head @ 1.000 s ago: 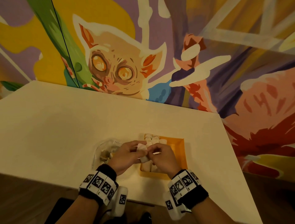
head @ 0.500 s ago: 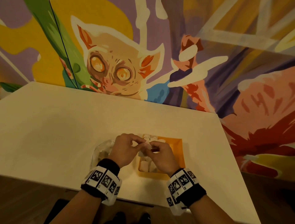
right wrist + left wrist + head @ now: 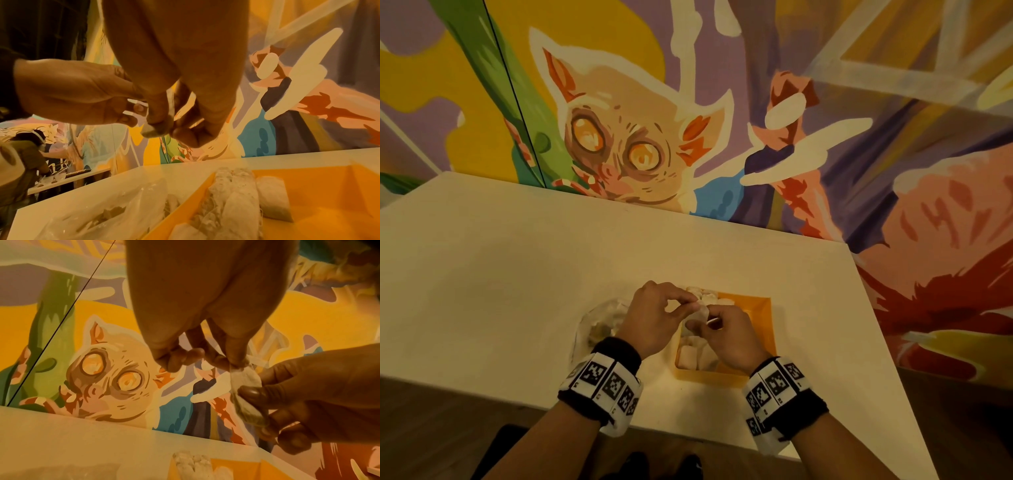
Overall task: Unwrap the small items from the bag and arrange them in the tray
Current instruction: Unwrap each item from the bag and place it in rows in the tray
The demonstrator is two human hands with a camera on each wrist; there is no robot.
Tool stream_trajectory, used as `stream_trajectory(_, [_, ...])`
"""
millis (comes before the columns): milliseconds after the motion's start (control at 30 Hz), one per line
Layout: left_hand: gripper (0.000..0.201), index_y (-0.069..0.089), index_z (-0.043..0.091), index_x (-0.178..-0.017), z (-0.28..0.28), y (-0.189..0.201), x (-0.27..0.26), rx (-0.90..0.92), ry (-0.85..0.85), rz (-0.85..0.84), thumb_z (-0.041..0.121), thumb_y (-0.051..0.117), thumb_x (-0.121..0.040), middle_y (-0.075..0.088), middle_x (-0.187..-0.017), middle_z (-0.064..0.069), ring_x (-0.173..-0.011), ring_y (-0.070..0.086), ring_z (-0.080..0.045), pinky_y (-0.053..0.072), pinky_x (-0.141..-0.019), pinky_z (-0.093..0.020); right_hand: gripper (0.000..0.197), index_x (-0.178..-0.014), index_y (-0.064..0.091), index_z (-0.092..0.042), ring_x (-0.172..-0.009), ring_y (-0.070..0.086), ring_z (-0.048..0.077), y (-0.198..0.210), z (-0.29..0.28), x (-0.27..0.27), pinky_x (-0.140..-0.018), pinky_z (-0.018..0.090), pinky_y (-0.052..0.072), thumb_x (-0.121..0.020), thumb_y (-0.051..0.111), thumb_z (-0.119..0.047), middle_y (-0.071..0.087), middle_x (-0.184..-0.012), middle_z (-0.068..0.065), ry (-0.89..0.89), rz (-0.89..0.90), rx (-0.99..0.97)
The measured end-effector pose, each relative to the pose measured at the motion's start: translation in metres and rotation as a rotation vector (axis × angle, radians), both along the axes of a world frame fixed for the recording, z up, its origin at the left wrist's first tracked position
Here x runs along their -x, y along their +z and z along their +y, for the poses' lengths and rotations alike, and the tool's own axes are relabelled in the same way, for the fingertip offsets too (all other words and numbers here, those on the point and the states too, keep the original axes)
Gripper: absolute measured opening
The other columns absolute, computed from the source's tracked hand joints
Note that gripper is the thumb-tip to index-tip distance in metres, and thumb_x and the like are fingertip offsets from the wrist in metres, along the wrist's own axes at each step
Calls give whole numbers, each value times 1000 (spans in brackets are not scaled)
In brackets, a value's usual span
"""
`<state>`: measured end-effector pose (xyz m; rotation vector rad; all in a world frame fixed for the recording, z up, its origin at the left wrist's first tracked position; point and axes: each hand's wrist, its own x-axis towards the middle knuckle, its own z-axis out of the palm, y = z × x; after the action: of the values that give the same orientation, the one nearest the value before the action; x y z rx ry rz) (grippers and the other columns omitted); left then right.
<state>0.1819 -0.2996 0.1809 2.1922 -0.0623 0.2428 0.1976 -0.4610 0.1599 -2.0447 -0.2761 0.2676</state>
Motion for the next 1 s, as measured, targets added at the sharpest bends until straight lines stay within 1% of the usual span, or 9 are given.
stream_trajectory(200, [7, 70, 36, -87, -1, -20, -4, 75, 13, 122, 29, 69, -89, 68, -85, 18, -72, 56, 1, 40, -63, -9, 17, -75, 70, -9, -67, 55, 10, -5, -19, -25, -62, 20, 41, -84, 73, -23, 66, -74, 4, -5, 97, 239])
stream_trajectory(300, [24, 60, 27, -117, -2, -41, -5, 122, 45, 313, 23, 63, -93, 64, -101, 8, -77, 61, -3, 47, -67, -16, 26, -66, 56, -7, -66, 47, 19, -18, -35, -49, -54, 28, 34, -85, 70, -17, 49, -64, 10, -95, 143, 473])
stream_trajectory(433, [44, 45, 17, -139, -5, -72, 1, 66, 48, 516, 23, 57, -96, 59, -127, -5, -101, 62, -18, 49, -88, -27, 23, -102, 71, -3, -74, 56, 20, -35, -47, -78, -44, 18, 38, -83, 71, -16, 70, -97, 14, -241, 251, 625])
stream_trajectory(567, [47, 43, 13, -142, -12, -94, 8, -23, 7, 596, 25, 53, -98, 58, -132, -6, -115, 58, -19, 47, -98, -30, 38, -115, 66, 0, -96, 66, 27, -55, -41, -95, -80, 36, 59, -81, 74, -16, 68, -110, 17, -297, 318, 651])
stream_trajectory(667, [47, 41, 14, -144, -14, -103, 10, -50, -3, 602, 22, 51, -99, 55, -136, -6, -120, 55, -18, 45, -99, -27, 35, -121, 58, 2, -93, 65, 28, -76, -33, -106, -77, 34, 56, -90, 64, -14, 64, -118, 18, -303, 375, 649])
stream_trajectory(767, [50, 38, 19, -147, -11, -110, 9, 13, 2, 614, 21, 51, -99, 55, -135, -6, -117, 56, -21, 49, -96, -31, 20, -87, 59, -4, -55, 40, 12, -71, -26, -107, -48, 20, 34, -99, 50, -17, 60, -82, 6, -324, 379, 703])
stream_trajectory(833, [51, 37, 22, -147, -9, -113, 10, 70, 5, 631, 21, 52, -98, 56, -134, -6, -112, 59, -23, 51, -93, -32, 27, -71, 46, -15, -52, 31, 9, -67, -25, -104, -51, 21, 32, -96, 56, -20, 40, -65, -2, -346, 365, 720])
stream_trajectory(933, [52, 37, 25, -148, -8, -117, 11, 97, 14, 635, 23, 53, -98, 56, -134, -4, -111, 59, -22, 51, -94, -34, 11, -95, 53, -17, -72, 46, 15, -62, -22, -106, -67, 22, 31, -92, 60, -25, 49, -85, -1, -325, 379, 665])
stream_trajectory(1000, [52, 37, 25, -148, -7, -117, 11, 100, 13, 631, 23, 53, -98, 55, -135, -3, -112, 58, -20, 50, -97, -34, 29, -113, 57, -4, -94, 60, 22, -67, -21, -111, -68, 23, 38, -92, 61, -24, 62, -108, 5, -348, 435, 676])
